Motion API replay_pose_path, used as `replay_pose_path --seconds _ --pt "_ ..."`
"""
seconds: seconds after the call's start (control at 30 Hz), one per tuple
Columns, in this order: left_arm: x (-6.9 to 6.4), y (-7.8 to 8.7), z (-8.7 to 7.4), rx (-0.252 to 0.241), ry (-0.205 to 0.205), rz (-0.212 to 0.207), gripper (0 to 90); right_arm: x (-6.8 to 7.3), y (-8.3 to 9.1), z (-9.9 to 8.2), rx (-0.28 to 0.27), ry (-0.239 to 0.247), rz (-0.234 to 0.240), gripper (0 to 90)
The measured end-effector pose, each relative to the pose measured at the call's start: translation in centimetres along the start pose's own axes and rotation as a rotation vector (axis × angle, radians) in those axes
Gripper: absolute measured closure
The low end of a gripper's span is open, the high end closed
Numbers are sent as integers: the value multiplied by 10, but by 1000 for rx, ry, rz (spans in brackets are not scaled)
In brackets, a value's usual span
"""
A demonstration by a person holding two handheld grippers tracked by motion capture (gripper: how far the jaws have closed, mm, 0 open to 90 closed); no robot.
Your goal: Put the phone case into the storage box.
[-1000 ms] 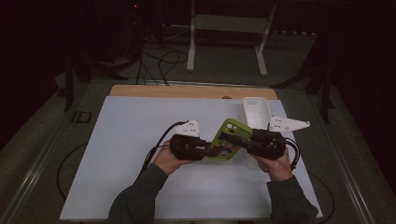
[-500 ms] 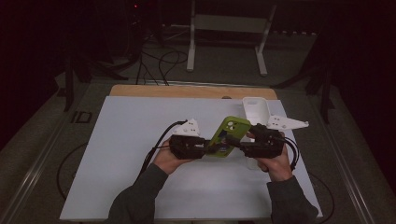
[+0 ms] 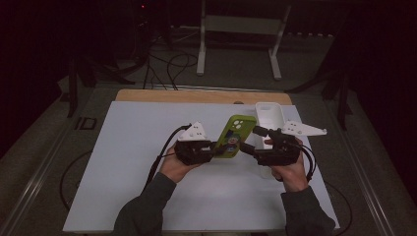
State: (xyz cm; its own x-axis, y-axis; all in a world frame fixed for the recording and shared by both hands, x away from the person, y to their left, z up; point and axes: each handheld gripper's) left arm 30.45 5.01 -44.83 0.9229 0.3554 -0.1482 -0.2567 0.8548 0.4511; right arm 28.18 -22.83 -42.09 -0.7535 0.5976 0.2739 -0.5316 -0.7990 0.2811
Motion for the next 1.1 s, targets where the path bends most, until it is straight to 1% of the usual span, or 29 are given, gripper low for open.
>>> replay_pose_path --seconds 0.17,0.23,0.27,0.33,0.37,0.4,0.43,0.5,0.57,0.63,0.77,0.9,0.93,0.97,1.0,1.07,1.1 --pt "-1 1 1 -6 2 43 777 3 -1 0 0 0 -40 106" --pt "-1 1 1 -7 5 46 776 4 -1 0 0 -1 -45 101" --pt "-2 0 1 -7 6 68 777 4 -2 1 -1 1 -58 98" --pt "-2 0 1 -7 6 68 777 5 -2 1 -1 1 -62 98" --pt "-2 0 1 -7 7 85 777 5 -2 1 -1 1 -62 98" --pt "-3 0 1 -8 8 90 777 6 -2 1 -6 -5 -68 92" --pt "-3 0 1 -11 10 103 776 6 -2 2 -8 -7 -70 92" --pt "-3 0 1 -11 10 103 776 6 -2 2 -13 -10 -72 92" --pt "-5 0 2 -21 14 130 777 6 -1 2 -24 -12 -86 92" --pt "-5 -1 2 -24 16 142 777 6 -1 3 -33 -22 -93 91" --pt "-7 -3 1 -29 20 167 777 7 -1 3 -48 -23 -107 91" --pt "-8 -5 0 -32 20 199 777 9 -1 4 -61 -15 -129 91" --pt "-8 -5 0 -34 23 204 777 10 -1 4 -65 -12 -139 91" --pt "-8 -5 0 -34 23 204 776 10 -1 4 -65 -12 -139 91" --pt "-8 -5 0 -40 26 217 777 11 -2 4 -75 -10 -150 90" --pt "-8 -5 0 -40 26 217 777 11 -2 4 -76 -8 -151 90" --pt "-9 -5 0 -42 25 230 777 11 -2 4 -76 -8 -151 90"
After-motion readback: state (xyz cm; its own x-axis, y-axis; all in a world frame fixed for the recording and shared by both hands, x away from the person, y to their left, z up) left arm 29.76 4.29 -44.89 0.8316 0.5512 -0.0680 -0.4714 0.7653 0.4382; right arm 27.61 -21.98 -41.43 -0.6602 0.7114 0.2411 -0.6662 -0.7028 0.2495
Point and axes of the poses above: each handheld gripper's, and its own axes: y roughly backward along the jaws, z roughly out of its top, x roughly to its left, and after that the axes turned 1 degree about -z, right-handed
